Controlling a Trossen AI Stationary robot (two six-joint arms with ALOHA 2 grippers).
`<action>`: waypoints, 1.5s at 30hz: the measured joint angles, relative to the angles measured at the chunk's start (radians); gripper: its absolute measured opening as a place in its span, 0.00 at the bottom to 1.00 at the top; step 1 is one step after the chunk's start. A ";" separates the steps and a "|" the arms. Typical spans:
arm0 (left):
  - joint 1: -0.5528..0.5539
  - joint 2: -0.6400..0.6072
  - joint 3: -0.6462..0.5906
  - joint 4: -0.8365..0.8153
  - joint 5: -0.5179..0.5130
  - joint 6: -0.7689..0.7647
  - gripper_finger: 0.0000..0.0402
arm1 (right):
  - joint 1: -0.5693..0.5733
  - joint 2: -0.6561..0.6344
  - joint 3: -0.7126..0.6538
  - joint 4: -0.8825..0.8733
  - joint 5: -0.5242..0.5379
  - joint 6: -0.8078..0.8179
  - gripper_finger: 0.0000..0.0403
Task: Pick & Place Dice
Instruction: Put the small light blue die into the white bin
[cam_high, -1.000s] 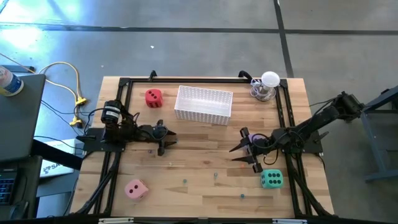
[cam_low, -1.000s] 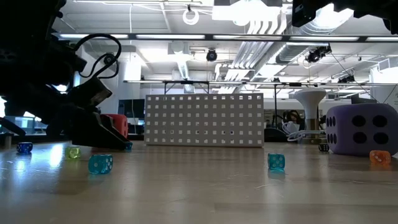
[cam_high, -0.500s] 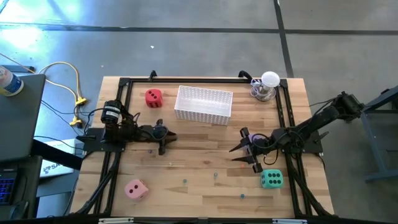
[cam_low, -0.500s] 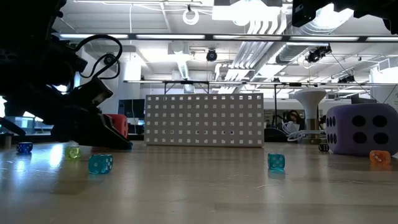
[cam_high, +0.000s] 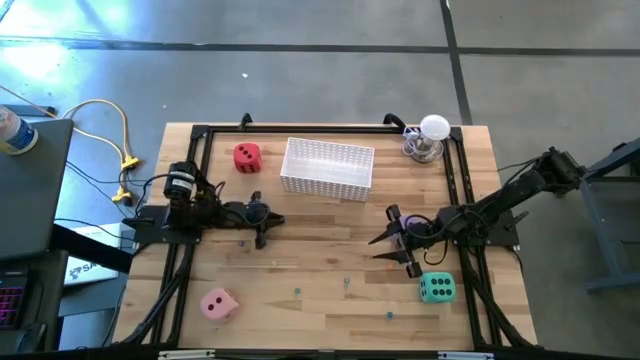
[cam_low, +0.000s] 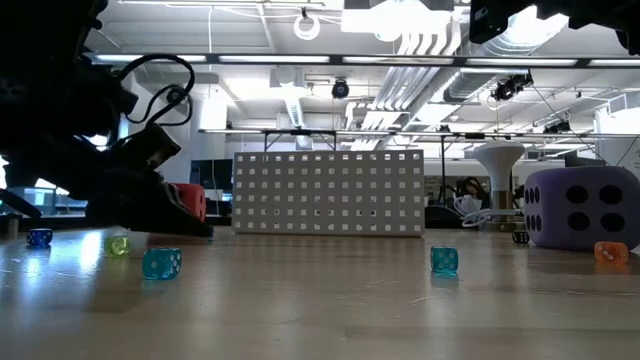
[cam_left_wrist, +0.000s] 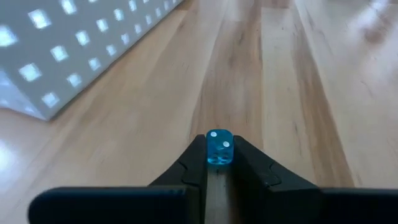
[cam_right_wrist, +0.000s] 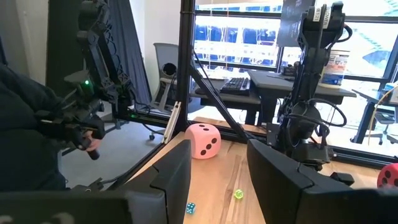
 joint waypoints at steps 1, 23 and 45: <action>0.001 -0.005 0.001 0.015 -0.001 -0.002 0.10 | 0.000 0.000 0.000 -0.002 0.000 0.000 0.37; 0.111 -0.452 0.086 -0.123 0.046 -0.113 0.11 | 0.000 0.000 0.000 -0.017 0.056 0.024 0.37; 0.251 -0.643 0.647 -1.303 -0.114 0.057 0.15 | 0.000 0.000 0.000 -0.036 0.056 0.026 0.37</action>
